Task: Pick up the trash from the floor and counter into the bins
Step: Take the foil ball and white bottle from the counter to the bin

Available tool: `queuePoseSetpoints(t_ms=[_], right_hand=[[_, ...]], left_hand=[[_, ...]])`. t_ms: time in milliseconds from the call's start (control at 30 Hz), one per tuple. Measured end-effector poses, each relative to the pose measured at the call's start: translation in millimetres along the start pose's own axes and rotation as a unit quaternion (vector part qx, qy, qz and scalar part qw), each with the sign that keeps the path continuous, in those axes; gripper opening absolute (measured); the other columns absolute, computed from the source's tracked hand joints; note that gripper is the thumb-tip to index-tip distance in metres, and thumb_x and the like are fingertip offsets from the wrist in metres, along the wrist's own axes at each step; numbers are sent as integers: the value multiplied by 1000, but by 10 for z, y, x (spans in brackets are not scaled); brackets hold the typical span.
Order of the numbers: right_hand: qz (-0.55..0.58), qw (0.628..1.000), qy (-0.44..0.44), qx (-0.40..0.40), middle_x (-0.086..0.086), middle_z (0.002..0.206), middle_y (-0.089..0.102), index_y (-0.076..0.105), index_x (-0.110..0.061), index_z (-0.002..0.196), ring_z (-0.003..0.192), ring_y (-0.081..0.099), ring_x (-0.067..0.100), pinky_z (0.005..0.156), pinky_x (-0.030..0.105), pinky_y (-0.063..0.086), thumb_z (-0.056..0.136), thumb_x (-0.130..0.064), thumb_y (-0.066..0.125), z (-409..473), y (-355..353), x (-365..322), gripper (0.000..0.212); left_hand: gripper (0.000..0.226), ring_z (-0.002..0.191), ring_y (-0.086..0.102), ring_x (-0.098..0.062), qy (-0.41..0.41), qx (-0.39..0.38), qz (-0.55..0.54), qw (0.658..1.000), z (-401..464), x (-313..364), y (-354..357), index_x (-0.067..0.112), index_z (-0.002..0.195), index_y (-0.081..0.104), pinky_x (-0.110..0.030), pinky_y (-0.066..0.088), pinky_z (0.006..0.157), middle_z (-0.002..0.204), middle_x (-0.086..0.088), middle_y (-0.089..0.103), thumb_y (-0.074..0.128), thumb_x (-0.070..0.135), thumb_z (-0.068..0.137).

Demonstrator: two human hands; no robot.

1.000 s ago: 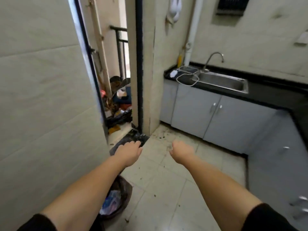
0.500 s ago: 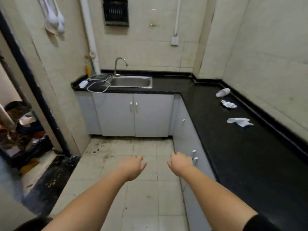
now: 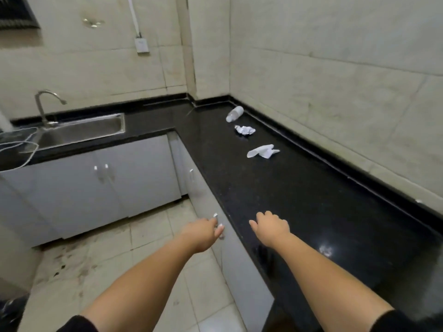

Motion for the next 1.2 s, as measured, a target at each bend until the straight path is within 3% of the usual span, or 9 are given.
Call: queuePoseSetpoints(t_ms=[367,533,833,967,1200], right_hand=[[69,990,123,1,12,134,49,43,-12,132,122,50,32,96,43,43,102,-43,28,1437,-318,-126,46],[68,988,135,3,12,134,47,41,-14,134,122,50,32,94,43,45,101,-43,29,2002,-489,-237,45],[92,977,191,34,12,136,44,35,-14,138,119,51,31,88,42,46,100,-41,35,3308,-873,392,46],[107,973,201,25,11,143,35,31,-18,140,125,45,32,88,43,47,99,-39,40,3976,-984,642,47],[127,964,226,-50,7,160,3,12,-34,151,138,29,32,102,46,39,95,-48,45,4548,-715,900,67]], left_hand=[[51,112,58,-30,100,-9,41,994,1644,-447,-648,20,133,41,-48,49,96,127,-12,58,27,53,97],[52,118,55,-30,126,-4,48,991,2328,-565,-993,18,138,37,-45,48,99,132,-13,55,28,50,99],[53,127,46,-34,171,-22,81,982,3823,-245,-1385,17,142,33,-48,39,102,139,-13,49,28,49,99],[53,129,45,-34,173,-28,76,982,4514,-117,-1607,17,141,33,-48,39,104,139,-14,47,30,48,99],[52,130,41,-33,188,-29,76,979,5587,166,-1785,20,143,30,-50,41,103,140,-13,41,34,46,98]])
Point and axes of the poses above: each hand's wrist, its own z-axis towards the middle knuckle, its own y-axis out of the palm, x = y × z, the point moved 10 cm from there along z, towards the middle knuckle
